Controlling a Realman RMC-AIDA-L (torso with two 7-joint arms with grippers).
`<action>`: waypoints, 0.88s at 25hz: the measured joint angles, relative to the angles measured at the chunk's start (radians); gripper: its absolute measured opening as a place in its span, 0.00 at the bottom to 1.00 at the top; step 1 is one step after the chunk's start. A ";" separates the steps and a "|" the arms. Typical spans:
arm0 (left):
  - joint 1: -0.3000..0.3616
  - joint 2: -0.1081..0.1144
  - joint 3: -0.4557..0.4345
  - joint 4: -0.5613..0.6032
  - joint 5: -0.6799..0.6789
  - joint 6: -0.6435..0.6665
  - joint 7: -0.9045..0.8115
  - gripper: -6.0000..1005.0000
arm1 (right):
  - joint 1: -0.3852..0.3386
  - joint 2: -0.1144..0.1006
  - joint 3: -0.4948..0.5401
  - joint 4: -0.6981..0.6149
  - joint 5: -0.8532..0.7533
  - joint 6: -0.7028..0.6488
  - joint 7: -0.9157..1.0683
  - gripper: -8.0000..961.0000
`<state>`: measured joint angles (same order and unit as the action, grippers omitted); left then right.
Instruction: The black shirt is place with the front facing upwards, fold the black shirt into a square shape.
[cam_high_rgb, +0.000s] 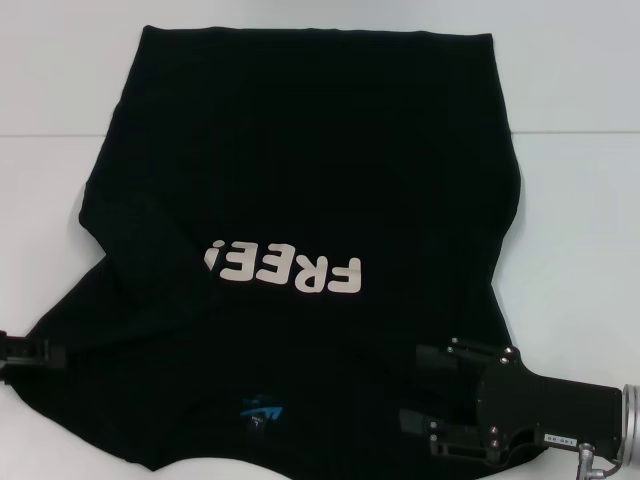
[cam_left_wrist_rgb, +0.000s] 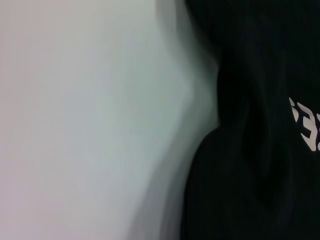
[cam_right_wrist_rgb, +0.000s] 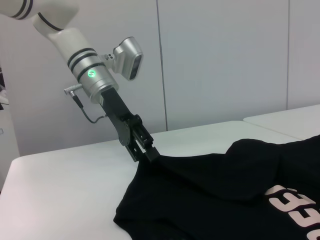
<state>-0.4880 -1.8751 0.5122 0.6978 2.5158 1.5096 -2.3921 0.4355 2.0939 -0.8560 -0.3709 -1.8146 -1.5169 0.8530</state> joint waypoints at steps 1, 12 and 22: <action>-0.001 -0.001 0.002 0.000 0.000 0.000 0.000 0.71 | 0.000 0.000 0.000 0.000 0.000 -0.001 0.001 0.81; -0.003 -0.010 0.017 0.019 0.003 0.006 -0.003 0.69 | -0.001 -0.001 0.000 0.000 0.001 -0.009 0.003 0.81; -0.011 -0.009 0.025 0.016 0.036 -0.002 -0.023 0.20 | -0.004 -0.001 0.002 0.000 0.006 -0.010 0.003 0.81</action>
<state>-0.4989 -1.8842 0.5371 0.7136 2.5515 1.5079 -2.4148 0.4311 2.0924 -0.8543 -0.3712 -1.8090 -1.5265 0.8559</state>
